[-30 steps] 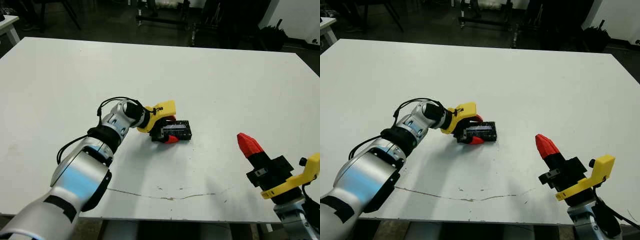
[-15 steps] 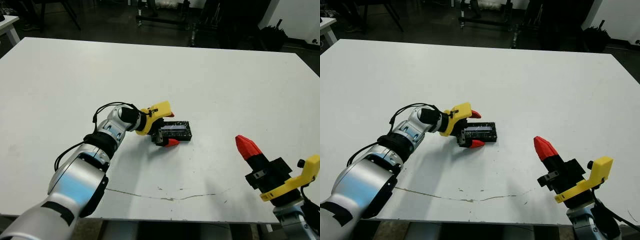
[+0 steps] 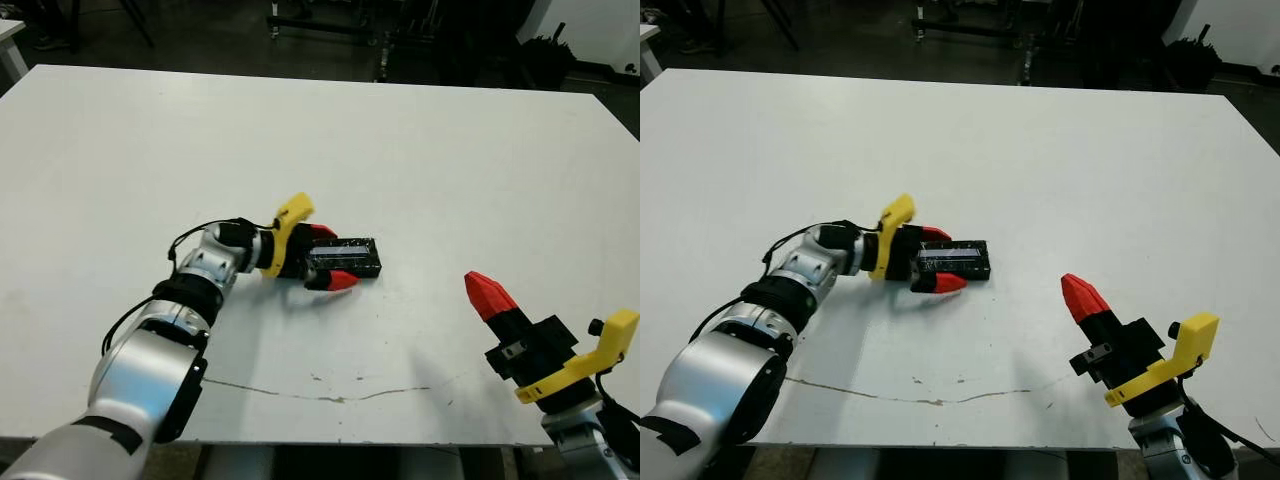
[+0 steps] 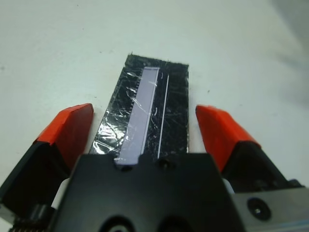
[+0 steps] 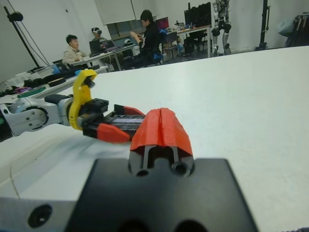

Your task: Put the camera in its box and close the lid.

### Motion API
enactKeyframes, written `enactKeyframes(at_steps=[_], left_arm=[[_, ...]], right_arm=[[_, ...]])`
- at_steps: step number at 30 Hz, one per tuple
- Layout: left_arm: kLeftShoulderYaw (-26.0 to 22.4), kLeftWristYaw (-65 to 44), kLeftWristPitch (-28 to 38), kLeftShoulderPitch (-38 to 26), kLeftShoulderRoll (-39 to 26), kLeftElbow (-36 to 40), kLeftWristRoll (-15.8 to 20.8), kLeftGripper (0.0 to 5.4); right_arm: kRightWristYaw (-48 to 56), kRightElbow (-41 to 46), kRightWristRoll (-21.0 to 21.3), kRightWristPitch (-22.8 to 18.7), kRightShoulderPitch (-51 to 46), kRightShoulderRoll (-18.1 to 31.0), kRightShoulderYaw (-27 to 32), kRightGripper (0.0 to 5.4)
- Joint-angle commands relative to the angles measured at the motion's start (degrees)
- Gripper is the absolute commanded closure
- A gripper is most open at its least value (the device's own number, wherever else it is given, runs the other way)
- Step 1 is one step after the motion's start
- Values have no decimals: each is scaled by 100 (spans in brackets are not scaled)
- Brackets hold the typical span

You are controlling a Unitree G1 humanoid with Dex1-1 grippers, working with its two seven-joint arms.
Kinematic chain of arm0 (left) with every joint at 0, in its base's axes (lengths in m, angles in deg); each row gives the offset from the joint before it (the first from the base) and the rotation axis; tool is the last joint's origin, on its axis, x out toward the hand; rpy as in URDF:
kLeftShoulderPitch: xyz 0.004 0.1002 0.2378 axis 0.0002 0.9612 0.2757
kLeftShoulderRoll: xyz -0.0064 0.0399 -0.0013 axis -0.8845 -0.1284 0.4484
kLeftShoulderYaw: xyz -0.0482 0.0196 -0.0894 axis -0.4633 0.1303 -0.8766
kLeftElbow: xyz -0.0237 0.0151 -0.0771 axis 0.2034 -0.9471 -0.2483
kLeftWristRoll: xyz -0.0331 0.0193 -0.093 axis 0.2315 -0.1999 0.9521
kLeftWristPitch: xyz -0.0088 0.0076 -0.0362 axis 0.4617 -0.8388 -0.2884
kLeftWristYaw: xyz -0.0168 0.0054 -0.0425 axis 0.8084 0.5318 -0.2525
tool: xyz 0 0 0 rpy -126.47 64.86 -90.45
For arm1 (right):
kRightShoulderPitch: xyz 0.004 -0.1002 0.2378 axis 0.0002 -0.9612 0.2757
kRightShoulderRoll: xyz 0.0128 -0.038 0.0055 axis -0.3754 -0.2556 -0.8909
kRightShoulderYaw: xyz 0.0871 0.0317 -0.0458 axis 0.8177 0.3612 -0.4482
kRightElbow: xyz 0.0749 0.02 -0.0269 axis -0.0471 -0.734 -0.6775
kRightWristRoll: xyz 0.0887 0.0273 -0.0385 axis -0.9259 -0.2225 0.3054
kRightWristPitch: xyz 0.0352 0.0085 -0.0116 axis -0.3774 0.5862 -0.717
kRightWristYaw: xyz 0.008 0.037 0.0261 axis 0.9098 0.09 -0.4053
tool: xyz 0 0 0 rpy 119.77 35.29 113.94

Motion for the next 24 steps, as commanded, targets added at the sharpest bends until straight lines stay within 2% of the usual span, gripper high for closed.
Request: enactKeyframes(at_steps=[1, 8, 11, 14, 17, 19, 21, 24], left_arm=[[-231, 58, -555, 193, -292, 1060, 334, 1], [-801, 308, -1140, 655, -908, 2872, 1085, 1], [-1058, 241, -1171, 766, -1253, 3355, 1416, 1], [-1287, 311, -1184, 893, -1691, 3822, 1584, 1], [-1720, 575, -1191, 1126, -1865, 4104, 1924, 1], [-2080, 1280, -1345, 1459, -1692, 4517, 2132, 1], [-2357, 2419, -1278, 2009, -1269, 5222, 2061, 9], [-2368, 3438, -491, 2733, -572, 5704, 1769, 42]], right_arm=[[8, -48, 28, 19, 38, 25, 5, 540], [-33, -38, 15, -24, 52, 16, -53, 540], [39, -88, 104, 107, 73, 13, -75, 540], [89, -135, 62, 111, 105, 5, -87, 540], [66, -159, 139, 173, 141, -28, -101, 540], [-82, -148, 195, 177, 170, -103, -99, 540], [-476, -52, 336, 89, 207, -243, -82, 540], [-1599, 319, 885, -269, 280, -506, -82, 540]])
